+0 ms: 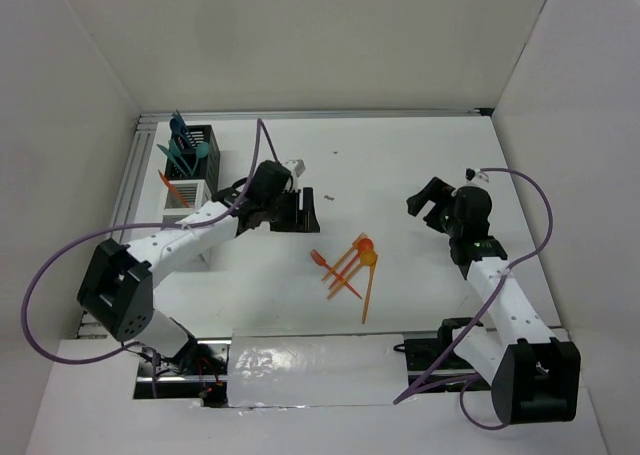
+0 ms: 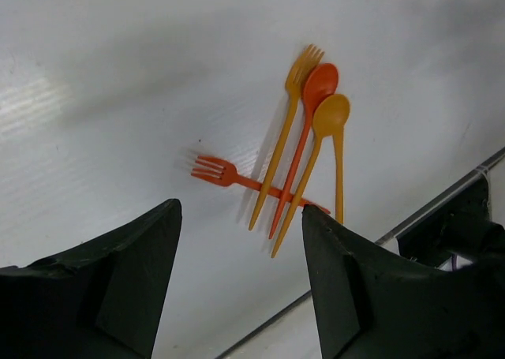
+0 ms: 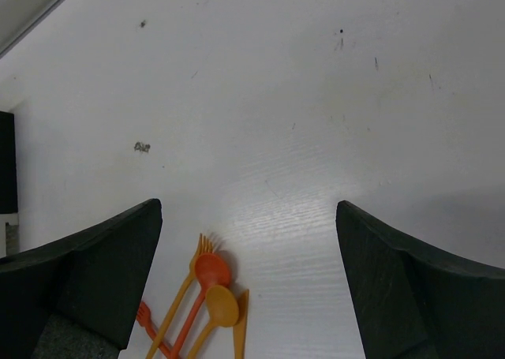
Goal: Sort the eating utensils into containers
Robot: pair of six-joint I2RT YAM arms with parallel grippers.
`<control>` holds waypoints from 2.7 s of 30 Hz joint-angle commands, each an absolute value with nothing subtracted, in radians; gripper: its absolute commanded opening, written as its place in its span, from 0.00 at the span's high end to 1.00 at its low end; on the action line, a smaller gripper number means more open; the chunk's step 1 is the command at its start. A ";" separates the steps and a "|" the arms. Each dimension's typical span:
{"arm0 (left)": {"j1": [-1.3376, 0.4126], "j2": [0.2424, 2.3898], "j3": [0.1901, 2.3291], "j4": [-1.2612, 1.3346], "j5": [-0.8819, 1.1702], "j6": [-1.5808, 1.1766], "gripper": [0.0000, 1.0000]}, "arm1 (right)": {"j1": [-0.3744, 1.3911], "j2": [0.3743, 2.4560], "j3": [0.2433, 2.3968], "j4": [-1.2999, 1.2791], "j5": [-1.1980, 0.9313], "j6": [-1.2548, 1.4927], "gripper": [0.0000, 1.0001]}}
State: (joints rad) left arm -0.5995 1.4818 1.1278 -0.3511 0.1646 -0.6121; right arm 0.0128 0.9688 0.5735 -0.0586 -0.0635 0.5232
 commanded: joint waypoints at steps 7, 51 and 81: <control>-0.649 1.663 1.132 -0.270 0.126 -0.559 0.31 | 0.006 0.905 0.552 -0.104 -0.021 0.520 0.02; -0.510 1.582 1.222 -0.346 0.077 -0.253 1.00 | 0.005 0.966 0.534 -0.069 0.035 0.525 0.01; 0.290 1.128 1.379 -0.477 0.129 0.253 0.99 | 0.006 1.218 0.669 0.055 -0.011 0.519 0.01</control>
